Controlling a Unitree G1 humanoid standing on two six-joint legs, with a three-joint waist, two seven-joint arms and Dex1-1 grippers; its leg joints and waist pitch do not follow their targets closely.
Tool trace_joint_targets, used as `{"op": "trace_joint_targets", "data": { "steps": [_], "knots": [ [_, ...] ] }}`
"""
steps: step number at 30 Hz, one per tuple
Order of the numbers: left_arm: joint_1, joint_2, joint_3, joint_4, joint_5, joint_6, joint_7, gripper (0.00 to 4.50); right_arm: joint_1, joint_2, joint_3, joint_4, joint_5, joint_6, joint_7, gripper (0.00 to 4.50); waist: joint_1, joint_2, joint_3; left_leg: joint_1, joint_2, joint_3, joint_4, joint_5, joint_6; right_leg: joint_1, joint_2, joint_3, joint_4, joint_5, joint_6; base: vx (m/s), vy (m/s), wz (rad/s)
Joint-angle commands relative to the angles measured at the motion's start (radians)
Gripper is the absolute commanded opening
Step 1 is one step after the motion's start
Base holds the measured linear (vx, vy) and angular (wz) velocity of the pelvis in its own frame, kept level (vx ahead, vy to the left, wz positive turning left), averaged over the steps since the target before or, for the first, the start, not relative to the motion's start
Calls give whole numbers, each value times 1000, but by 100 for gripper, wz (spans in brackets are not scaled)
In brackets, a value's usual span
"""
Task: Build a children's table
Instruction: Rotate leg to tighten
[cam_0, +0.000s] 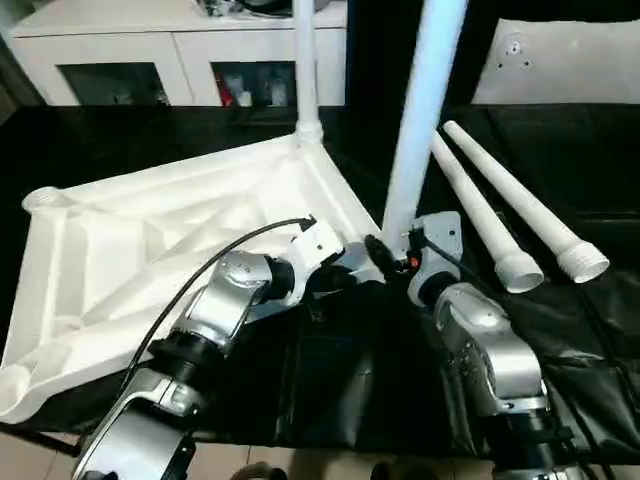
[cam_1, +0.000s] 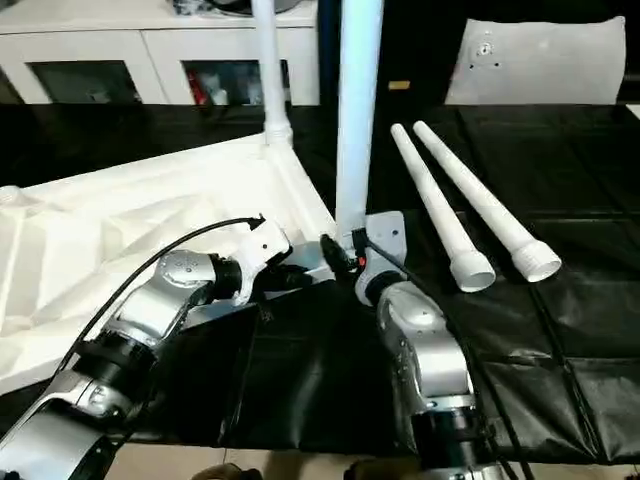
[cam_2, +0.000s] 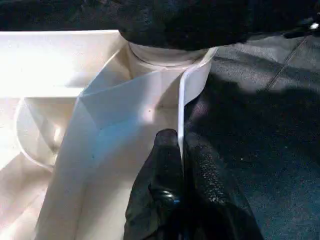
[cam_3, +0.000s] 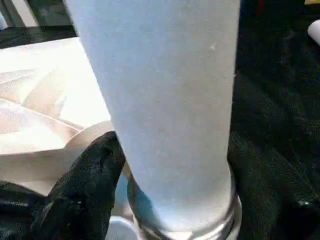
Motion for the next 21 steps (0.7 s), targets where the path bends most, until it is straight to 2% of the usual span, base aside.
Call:
{"op": "trace_joint_targets", "data": {
  "steps": [1, 3, 5, 6, 7, 9, 10, 12, 14, 15, 18, 19, 21],
  "knots": [
    [1, 24, 7, -59, -9, -24, -12, 0, 20, -5, 67, -13, 22, -7, 77, 374, 5, -9, -64, 0, 74, -35, -64, -67, 112, 64, -100, 59, -73, -136, -210, 0, 0, 0],
    [9, 45, 0, -69, -10, -24, -39, 0, 31, -32, 67, -27, 26, -23, 109, 396, 3, -10, -64, -2, 75, -35, -64, -68, 111, 67, -101, 61, -70, -126, -215, 0, 0, 0],
    [18, 85, -18, -71, -16, -68, -113, 0, 50, -92, 68, -51, 41, -47, 194, 406, 5, -10, -63, -3, 74, -34, -62, -71, 116, 68, -101, 61, -70, -121, -213, 0, 0, 0],
    [21, 98, -22, -73, -23, -73, -145, 0, 58, -115, 69, -59, 46, -56, 227, 414, 8, -4, -65, -1, 76, -36, -62, -67, 121, 70, -102, 60, -68, -110, -213, 0, 0, 0],
    [23, 105, -25, -74, -28, -74, -162, 0, 62, -128, 69, -62, 49, -61, 245, 420, 6, -6, -65, 1, 77, -34, -62, -69, 124, 66, -100, 60, -67, -93, -222, 0, 0, 0],
    [19, 132, -40, -53, -31, -140, -224, 0, 71, -166, 60, -70, 76, -59, 313, 446, 10, -6, -64, 1, 77, -34, -61, -79, 128, 67, -102, 61, -69, -103, -228, 0, 0, 0],
    [16, 149, -53, -39, -25, -175, -253, 0, 72, -187, 59, -70, 84, -64, 345, 446, 12, -9, -64, 3, 81, -33, -63, -82, 124, 64, -102, 62, -69, -109, -229, 0, 0, 0],
    [10, 176, -73, -17, -21, -215, -309, 0, 71, -230, 64, -70, 96, -76, 412, 446, 17, -7, -64, 6, 81, -33, -63, -90, 122, 62, -101, 61, -70, -123, -227, 0, 0, 0],
    [3, 187, -79, -5, -23, -235, -339, 0, 70, -255, 71, -75, 109, -74, 455, 446, 22, -9, -62, 7, 82, -32, -64, -106, 117, 64, -102, 61, -72, -149, -222, 0, 0, 0],
    [-8, 202, -86, 10, -34, -261, -395, 0, 69, -295, 87, -82, 125, -71, 525, 446, 25, -9, -61, 7, 82, -32, -65, -107, 112, 62, -102, 62, -72, -159, -220, 0, 0, 0],
    [-23, 214, -90, 27, -44, -285, -436, 0, 67, -335, 109, -86, 130, -67, 589, 446, 35, -9, -64, 8, 85, -31, -64, -98, 107, 62, -105, 62, -68, -150, -221, 0, 0, 0],
    [-38, 221, -97, 38, -53, -301, -481, 0, 60, -365, 136, -83, 124, -70, 643, 446, 38, -13, -64, 8, 85, -31, -63, -89, 110, 62, -104, 62, -67, -136, -225, 0, 0, 0],
    [-53, 227, -107, 52, -60, -322, -526, 0, 55, -392, 164, -79, 123, -82, 698, 446, 44, -11, -65, 4, 84, -31, -60, -74, 121, 63, -104, 61, -62, -114, -230, 0, 0, 0]
  ]
}}
